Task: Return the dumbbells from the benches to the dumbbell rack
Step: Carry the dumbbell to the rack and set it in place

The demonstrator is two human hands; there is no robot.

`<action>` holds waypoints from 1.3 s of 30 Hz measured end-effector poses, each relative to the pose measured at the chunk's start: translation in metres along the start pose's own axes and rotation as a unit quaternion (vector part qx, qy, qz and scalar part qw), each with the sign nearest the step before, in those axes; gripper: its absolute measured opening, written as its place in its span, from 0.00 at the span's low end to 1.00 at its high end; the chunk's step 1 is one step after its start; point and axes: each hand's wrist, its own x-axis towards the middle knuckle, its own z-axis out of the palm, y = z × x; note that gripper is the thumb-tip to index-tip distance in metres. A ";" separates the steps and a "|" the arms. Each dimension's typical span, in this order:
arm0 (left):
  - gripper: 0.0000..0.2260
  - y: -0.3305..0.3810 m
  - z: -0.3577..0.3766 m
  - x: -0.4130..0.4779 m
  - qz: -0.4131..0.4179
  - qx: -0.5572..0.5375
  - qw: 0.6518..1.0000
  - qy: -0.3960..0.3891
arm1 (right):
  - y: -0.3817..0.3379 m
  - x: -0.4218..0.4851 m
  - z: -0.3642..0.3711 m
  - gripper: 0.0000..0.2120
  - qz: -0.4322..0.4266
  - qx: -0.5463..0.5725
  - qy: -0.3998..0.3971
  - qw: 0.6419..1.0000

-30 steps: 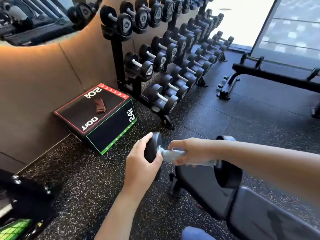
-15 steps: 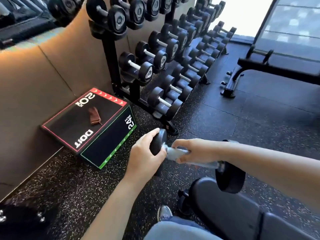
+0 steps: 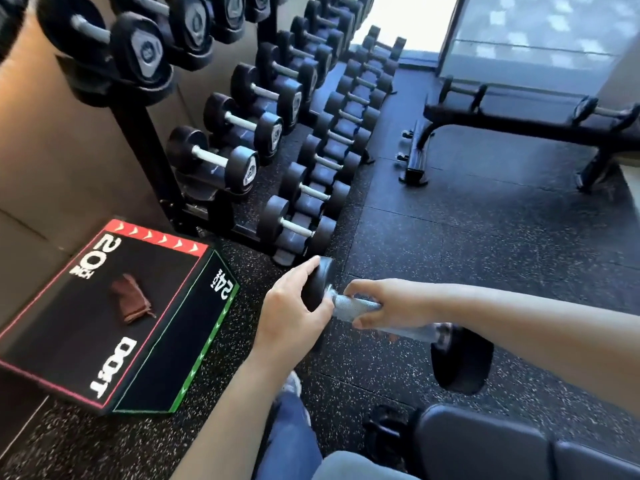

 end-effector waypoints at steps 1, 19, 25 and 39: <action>0.22 -0.006 -0.003 0.017 0.009 0.001 1.000 -0.007 | -0.003 0.011 -0.010 0.21 0.005 0.005 0.002 1.000; 0.22 -0.029 0.018 0.307 0.139 -0.044 0.974 -0.174 | 0.026 0.125 -0.187 0.23 0.128 0.127 0.090 0.979; 0.22 -0.002 0.090 0.389 0.145 -0.057 0.966 -0.205 | 0.105 0.145 -0.249 0.25 0.157 0.145 0.086 0.973; 0.23 0.098 0.269 0.602 0.141 -0.064 0.966 -0.206 | 0.318 0.183 -0.447 0.24 0.183 0.170 0.097 0.963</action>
